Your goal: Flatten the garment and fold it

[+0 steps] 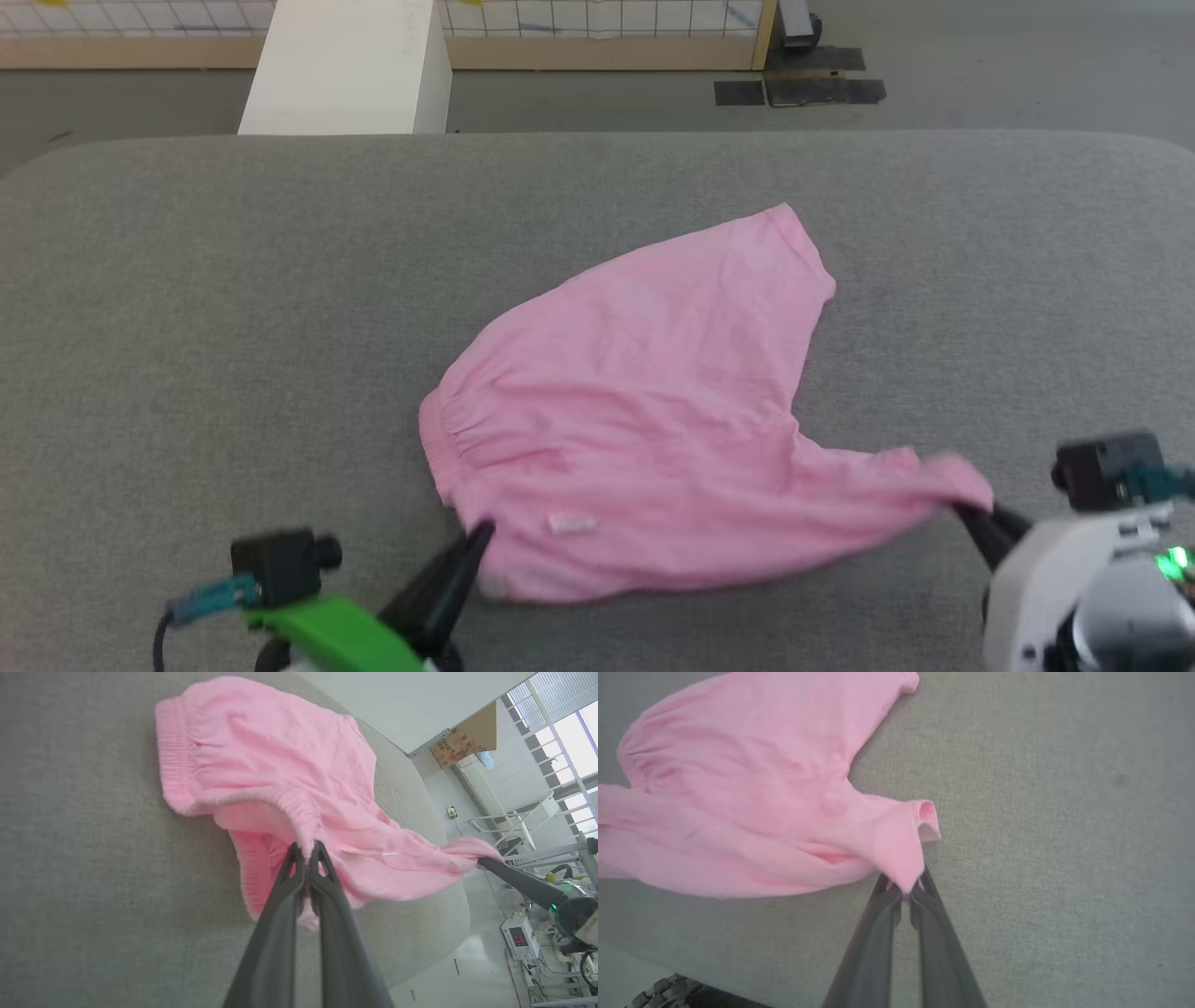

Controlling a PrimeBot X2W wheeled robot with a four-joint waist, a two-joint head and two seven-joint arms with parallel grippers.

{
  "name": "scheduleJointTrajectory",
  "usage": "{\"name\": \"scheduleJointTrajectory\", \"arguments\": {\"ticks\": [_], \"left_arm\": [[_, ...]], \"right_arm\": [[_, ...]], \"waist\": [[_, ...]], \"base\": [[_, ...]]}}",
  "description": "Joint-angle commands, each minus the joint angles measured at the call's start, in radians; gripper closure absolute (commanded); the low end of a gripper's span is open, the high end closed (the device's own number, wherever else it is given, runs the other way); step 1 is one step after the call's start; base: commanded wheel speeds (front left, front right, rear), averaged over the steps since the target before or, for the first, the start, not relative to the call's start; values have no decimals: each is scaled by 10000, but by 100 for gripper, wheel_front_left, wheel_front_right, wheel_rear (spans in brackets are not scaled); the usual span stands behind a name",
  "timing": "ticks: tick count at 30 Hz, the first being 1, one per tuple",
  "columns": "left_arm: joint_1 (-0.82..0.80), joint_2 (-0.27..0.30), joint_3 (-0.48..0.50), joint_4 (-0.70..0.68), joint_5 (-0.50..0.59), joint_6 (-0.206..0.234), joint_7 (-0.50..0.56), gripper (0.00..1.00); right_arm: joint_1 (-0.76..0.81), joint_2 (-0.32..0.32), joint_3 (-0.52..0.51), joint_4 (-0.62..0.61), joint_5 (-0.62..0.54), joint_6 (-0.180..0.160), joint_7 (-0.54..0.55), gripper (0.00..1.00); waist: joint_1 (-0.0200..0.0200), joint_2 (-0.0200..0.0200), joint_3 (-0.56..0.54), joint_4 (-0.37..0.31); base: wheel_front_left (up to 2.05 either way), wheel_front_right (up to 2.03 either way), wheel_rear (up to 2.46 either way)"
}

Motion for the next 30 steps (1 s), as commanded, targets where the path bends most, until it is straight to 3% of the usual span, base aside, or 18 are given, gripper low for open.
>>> {"name": "scheduleJointTrajectory", "arguments": {"ticks": [1, 6, 12, 20, 30], "left_arm": [[-577, -207, -12, 146, 167, -122, -253, 100], [-2123, -812, -93, 1002, 421, -294, -882, 100], [-3860, -1136, 65, 2480, 644, -299, -1210, 100], [-5536, -1237, 305, 4214, 996, -120, -1551, 100], [-6483, -1264, -16, 5372, 1317, -93, -1384, 100]], "right_arm": [[-627, -115, 119, 180, -95, -13, -194, 100], [-2815, -653, 628, 1465, -203, -13, -347, 100], [-5450, -1130, 1140, 3403, -110, -13, -346, 100], [-8415, -1295, 1666, 6175, -222, -13, -859, 100], [-10471, -1314, 2354, 8992, -604, -13, -943, 100]], "waist": [[1, 0, 103, 74], [1, 0, 468, 249], [1, 0, 1120, 556], [1, 0, 2185, 894], [1, 0, 3042, 1291]], "base": [[0, 0, 0], [0, 0, 0], [0, 0, 0], [0, 0, 0], [0, 0, 0]]}}
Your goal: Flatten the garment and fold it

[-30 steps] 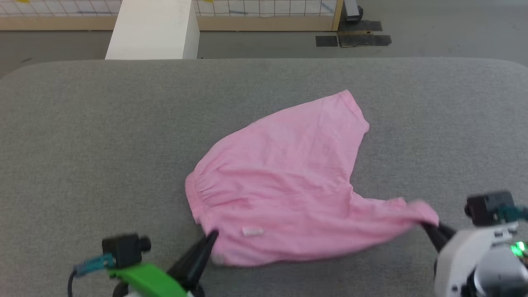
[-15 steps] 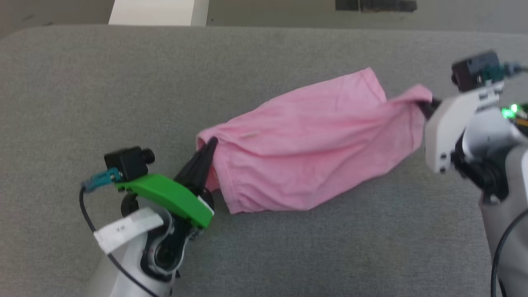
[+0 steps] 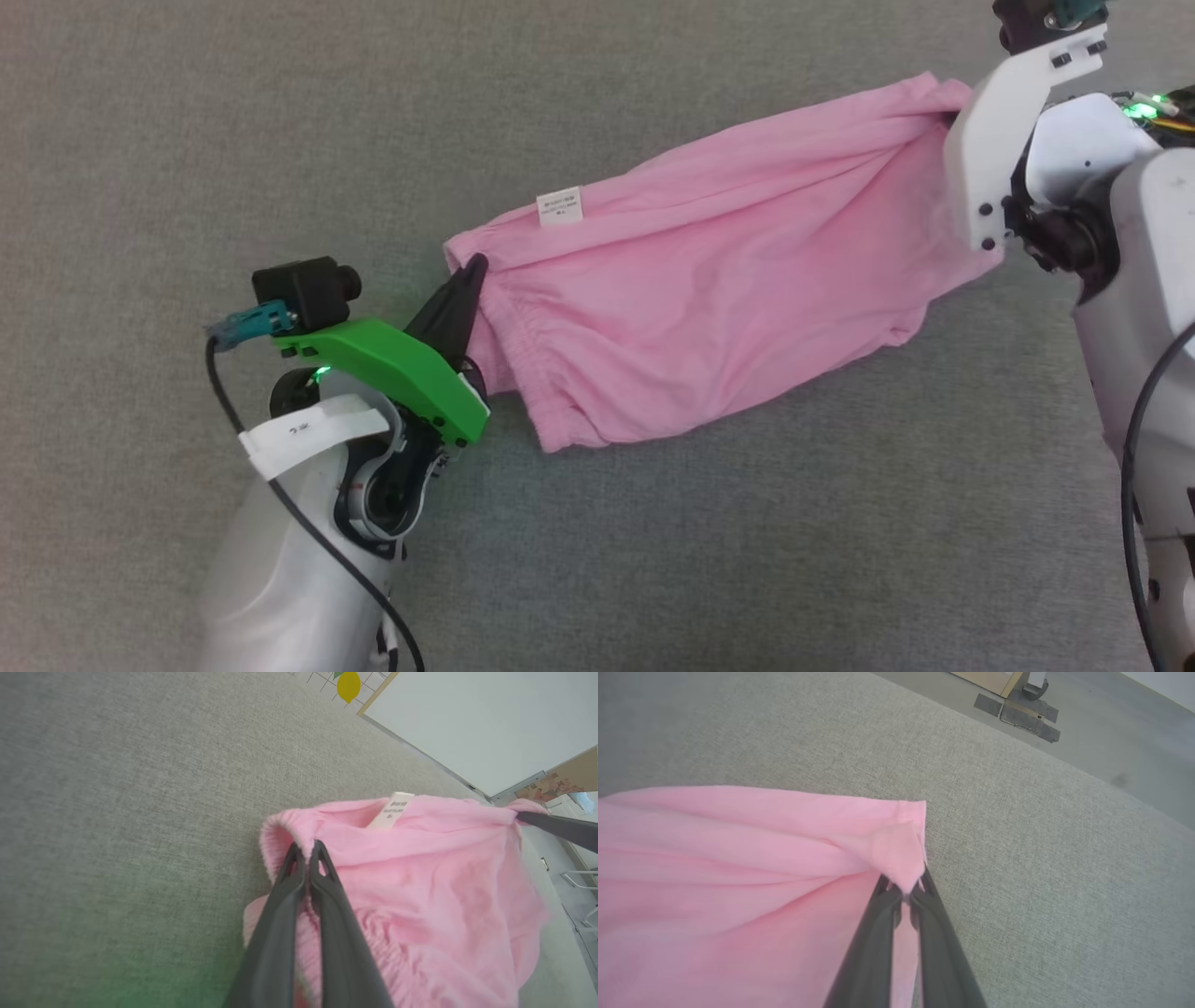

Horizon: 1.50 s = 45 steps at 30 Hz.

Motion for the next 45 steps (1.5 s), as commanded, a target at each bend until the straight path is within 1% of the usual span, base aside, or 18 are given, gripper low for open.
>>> {"name": "scheduleJointTrajectory", "arguments": {"ticks": [1, 7, 8, 9, 10, 11, 17, 22, 26, 29, 31, 33, 35, 38, 42, 45], "left_arm": [[-199, 11, -71, 114, 119, 81, 115, 100], [-207, 38, -362, 311, 90, 133, 676, 100], [-193, 29, -390, 305, 57, 129, 746, 89], [-176, 24, -414, 273, 33, 123, 787, 34], [-169, 27, -425, 223, 43, 108, 753, 1], [-141, 15, -420, 163, 34, 103, 701, 0], [312, 40, -347, -438, 114, -34, -52, 0], [1116, 224, -306, -963, 362, -13, -690, 0], [1757, 407, -113, -1381, 968, 269, -1765, 0], [2108, 388, 80, -1496, 1432, 384, -2970, 0], [2239, 418, 182, -1440, 1857, 440, -3455, 0], [2319, 384, 328, -1379, 2307, 465, -3680, 0], [2374, 327, 498, -1391, 2851, 441, -3748, 0], [2472, 51, 1056, -1790, 3830, 315, -3759, 0], [2732, -415, 1706, -2094, 4827, 93, -3762, 0], [2884, -666, 2044, -2203, 5302, -50, -3763, 0]], "right_arm": [[-316, -20, 94, 294, -81, -13, 49, 100], [-910, 9, 365, 1458, -37, -13, 865, 100], [-957, 15, 379, 1580, -19, -13, 1013, 100], [-996, 21, 404, 1688, 12, -13, 1159, 71], [-1008, 34, 409, 1745, 80, -13, 1231, 43], [-1012, 39, 353, 1799, 157, -13, 1257, 0], [-537, -57, 347, 1618, 695, -13, 525, 0], [431, -246, 450, 912, 1482, -13, -428, 0], [1425, -372, 268, 108, 1978, -13, -1453, 0], [2185, -339, -130, -448, 2074, -13, -2482, 0], [2618, -174, -455, -706, 2072, -13, -3154, 0], [2984, 59, -787, -868, 2109, -13, -3751, 0], [3257, 346, -1151, -939, 2137, -13, -4327, 0], [3454, 803, -1719, -889, 2015, -13, -5117, 0], [3390, 1346, -2386, -387, 1834, -13, -5608, 0], [3168, 1580, -2854, 218, 1649, -13, -5597, 0]], "waist": [[-2, 0, 325, 285], [-2, 0, 398, 387], [-2, 0, 383, 393], [-2, 0, 354, 400], [-2, 0, 317, 405], [-2, 0, 261, 402], [-2, 0, -359, 320], [-2, 0, -1124, 180], [-2, 0, -1686, 51], [-2, 0, -2014, -17], [-2, 0, -2168, -61], [-2, 0, -2289, -91], [-2, 0, -2362, -118], [-2, 0, -2384, -156], [-2, 0, -2387, -172], [-2, 0, -2340, -151]], "base": [[0, 0, 0], [0, 0, 0], [0, 0, 0], [0, 0, 0], [0, 0, 0], [0, 0, 0], [0, 0, 0], [0, 0, 0], [0, 0, 0], [0, 0, 0], [0, 0, 0], [0, 0, 0], [0, 0, 0], [0, 0, 0], [0, 0, 0], [0, 0, 0]]}}
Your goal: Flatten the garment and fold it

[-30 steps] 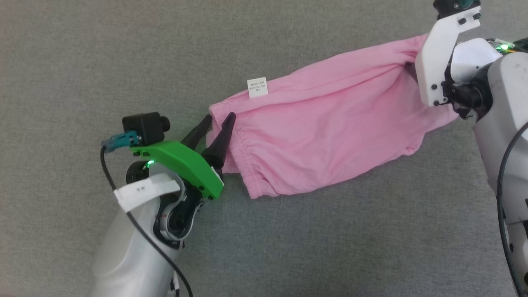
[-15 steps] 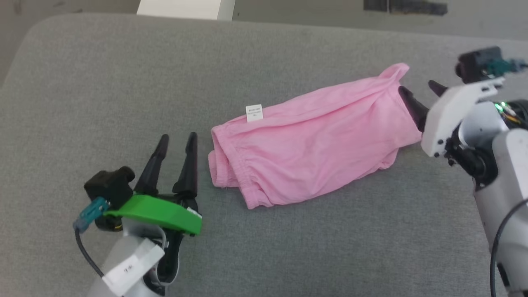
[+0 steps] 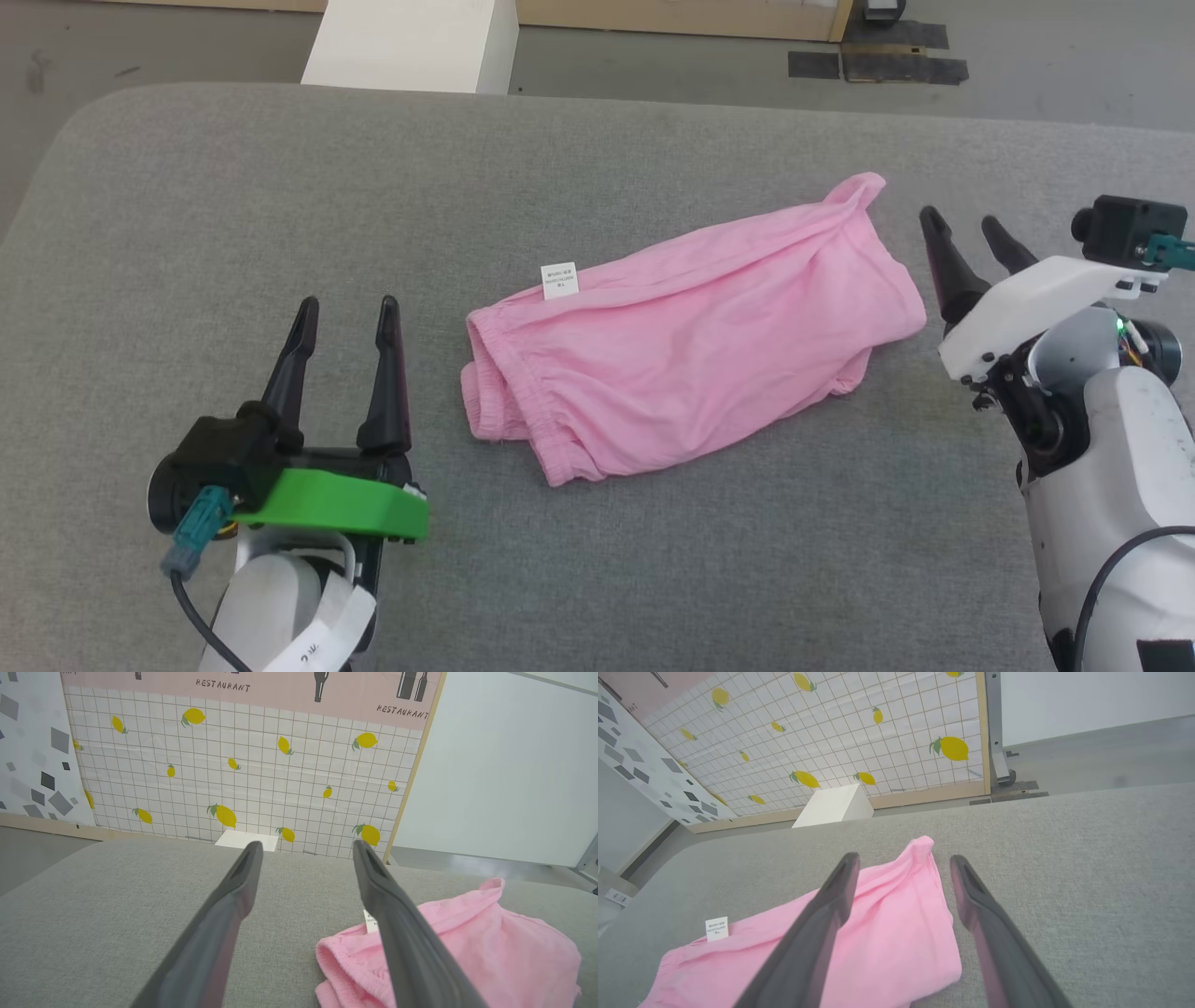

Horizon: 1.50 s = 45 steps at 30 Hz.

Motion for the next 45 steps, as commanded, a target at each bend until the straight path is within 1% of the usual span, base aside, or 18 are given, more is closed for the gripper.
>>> {"name": "scheduleJointTrajectory", "arguments": {"ticks": [1, 4, 9, 15, 18, 25, 28, 31, 32, 33, 34, 35, 36, 43, 45], "left_arm": [[170, -111, 147, -33, 205, -103, -43, 0], [210, -270, 344, -117, 368, -230, -44, 0], [124, -403, 471, -166, 468, -390, -44, 0], [-27, -443, 433, -240, 368, -474, -44, 0], [-106, -446, 340, -269, 259, -483, -45, 0], [-312, -448, 172, -277, 111, -443, -45, 0], [-342, -448, 100, -260, 81, -422, -45, 0], [-369, -448, 47, -242, 46, -413, -45, 0], [-375, -449, 38, -238, 41, -412, -45, 0], [-381, -449, 35, -236, 37, -410, -45, 0], [-384, -449, 36, -236, 38, -407, -45, 0], [-383, -449, 42, -236, 42, -403, -45, 0], [-380, -449, 52, -238, 46, -398, -45, 0], [-279, -449, 139, -194, 136, -403, -45, 0], [-233, -449, 160, -170, 169, -410, -45, 0]], "right_arm": [[-236, 105, -301, 352, -178, -13, 4, 0], [-714, 275, -1009, 1204, -481, -13, 129, 0], [-1698, 394, -1908, 2765, -1596, -13, 320, 0], [-2806, 435, -2650, 4216, -3119, -13, 1168, 0], [-3265, 441, -2906, 4669, -3830, -13, 1744, 0], [-3947, 445, -2933, 5270, -5398, -13, 3467, 0], [-4051, 447, -2990, 5407, -5697, -13, 4134, 0], [-4116, 447, -3038, 5620, -5697, -13, 4776, 0], [-4133, 448, -3034, 5692, -5658, -13, 4945, 29], [-4148, 448, -3023, 5760, -5609, -13, 5117, 55], [-4151, 448, -2981, 5792, -5562, -13, 5204, 75], [-4149, 448, -2941, 5769, -5536, -13, 5190, 86], [-4136, 448, -2885, 5709, -5508, -13, 5109, 100], [-3926, 449, -2595, 5475, -4851, -13, 4615, 100], [-3784, 377, -2347, 5350, -4720, -13, 4423, 100]], "waist": [[1, -1, 50, 22], [1, -1, 200, 77], [1, -1, 468, 263], [1, -1, 840, 506], [1, -1, 1033, 616], [1, -1, 1359, 819], [1, -1, 1416, 871], [1, -1, 1454, 914], [1, -1, 1461, 920], [1, -1, 1466, 921], [1, -1, 1464, 919], [1, -1, 1463, 913], [1, -1, 1458, 902], [1, -1, 1216, 735], [1, -1, 1097, 659]], "base": [[0, 0, 0], [0, 0, 0], [0, 0, 0], [0, 0, 0], [0, 0, 0], [0, 0, 0], [0, 0, 0], [0, 0, 0], [0, 0, 0], [0, 0, 0], [0, 0, 0], [0, 0, 0], [0, 0, 0], [0, 0, 0], [0, 0, 0]]}}
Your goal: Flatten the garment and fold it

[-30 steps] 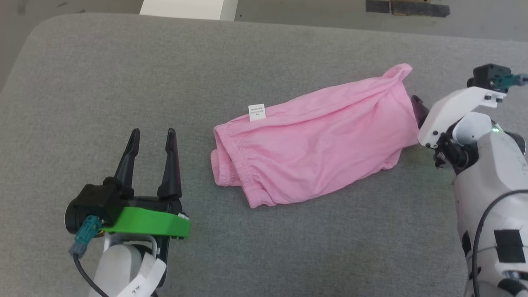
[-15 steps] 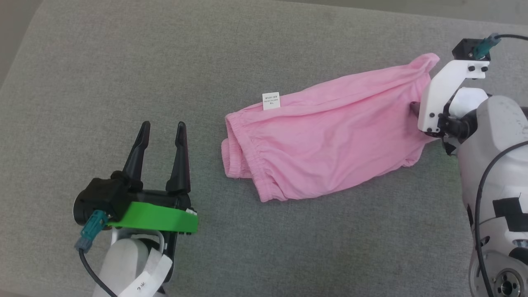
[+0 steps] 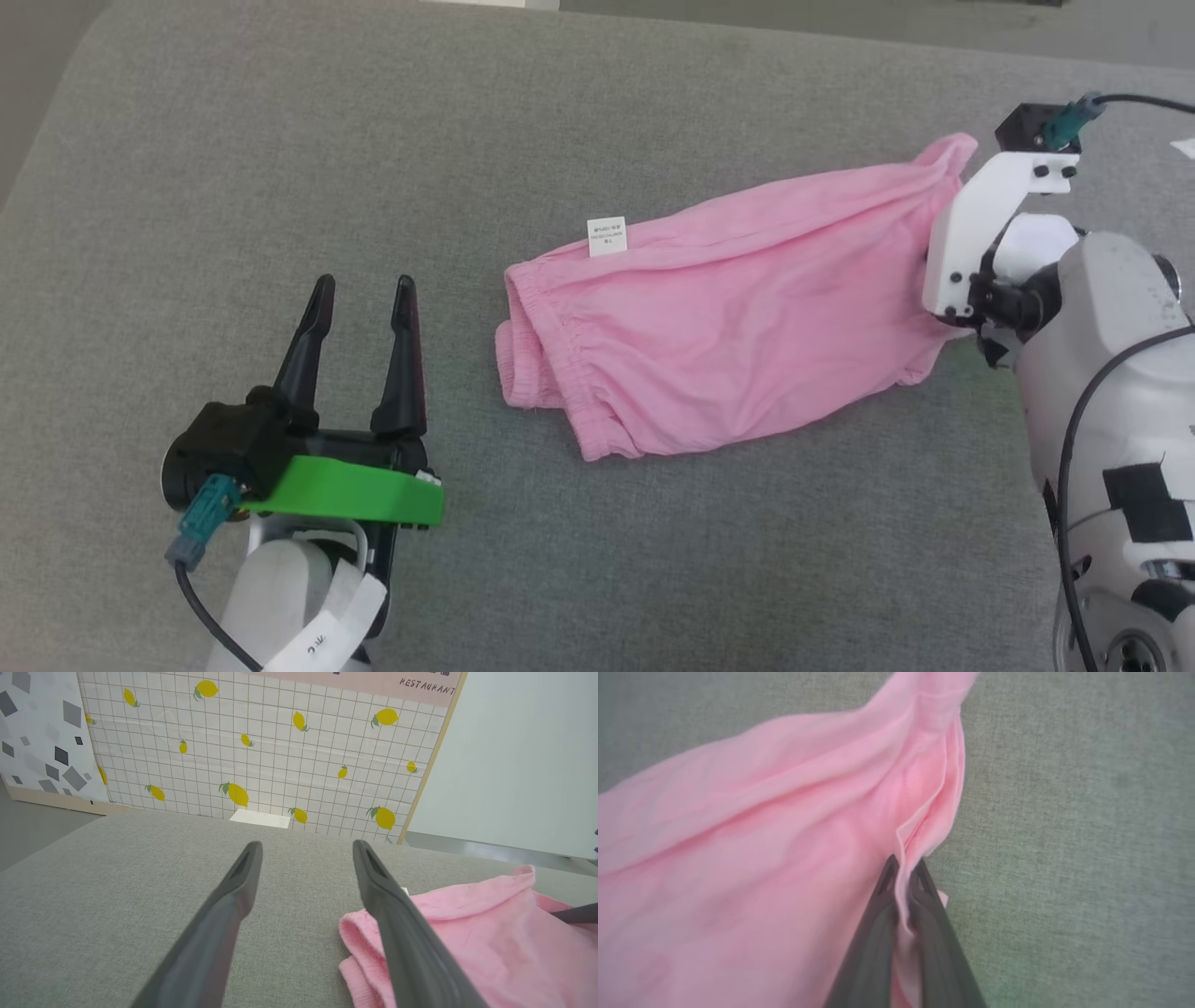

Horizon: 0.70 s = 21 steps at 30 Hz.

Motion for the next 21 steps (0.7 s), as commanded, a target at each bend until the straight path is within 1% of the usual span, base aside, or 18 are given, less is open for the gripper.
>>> {"name": "scheduleJointTrajectory", "arguments": {"ticks": [1, 3, 4, 5, 9, 10, 12, 14, 17, 19, 21], "left_arm": [[-7, -39, 34, 34, 17, 24, -45, 0], [65, -39, 52, 59, 45, 17, -45, 0], [196, -39, 62, 111, 85, 4, -45, 0], [250, -39, 70, 120, 94, 2, -45, 0], [468, -39, 112, 130, 107, -3, -45, 0], [561, -39, 132, 127, 121, -9, -45, 0], [649, -39, 151, 122, 137, -15, -45, 0], [717, -39, 157, 117, 154, -20, -45, 0], [747, -39, 107, 144, 174, -37, -45, 0], [756, -39, 80, 170, 179, -47, -45, 0], [769, -39, 57, 201, 184, -56, -45, 0]], "right_arm": [[378, -104, 199, -64, 114, -15, -142, 100], [594, -270, 410, -238, 315, -15, -365, 100], [1003, -606, 768, -551, 527, -15, -657, 100], [1177, -767, 899, -710, 566, -15, -766, 100], [1891, -1459, 1289, -1431, 333, -15, -979, 100], [2242, -1799, 1293, -1840, 133, -15, -974, 100], [2558, -2055, 1244, -2254, -111, -15, -907, 100], [2838, -2223, 1191, -2675, -360, -15, -796, 100], [3151, -2309, 1254, -3356, -715, -15, -646, 100], [3298, -2235, 1466, -3872, -815, -15, -546, 100], [3427, -2121, 1888, -4427, -794, -15, -379, 100]], "waist": [[0, 0, -183, -139], [0, 0, -330, -233], [0, 0, -571, -377], [0, 0, -657, -438], [0, 0, -941, -664], [0, 0, -1050, -767], [0, 0, -1142, -862], [0, 0, -1204, -937], [0, 0, -1266, -989], [0, 0, -1316, -1005], [0, 0, -1370, -1006]], "base": [[0, 0, 0], [0, 0, 0], [0, 0, 0], [0, 0, 0], [0, 0, 0], [0, 0, 0], [0, 0, 0], [0, 0, 0], [0, 0, 0], [0, 0, 0], [0, 0, 0]]}}
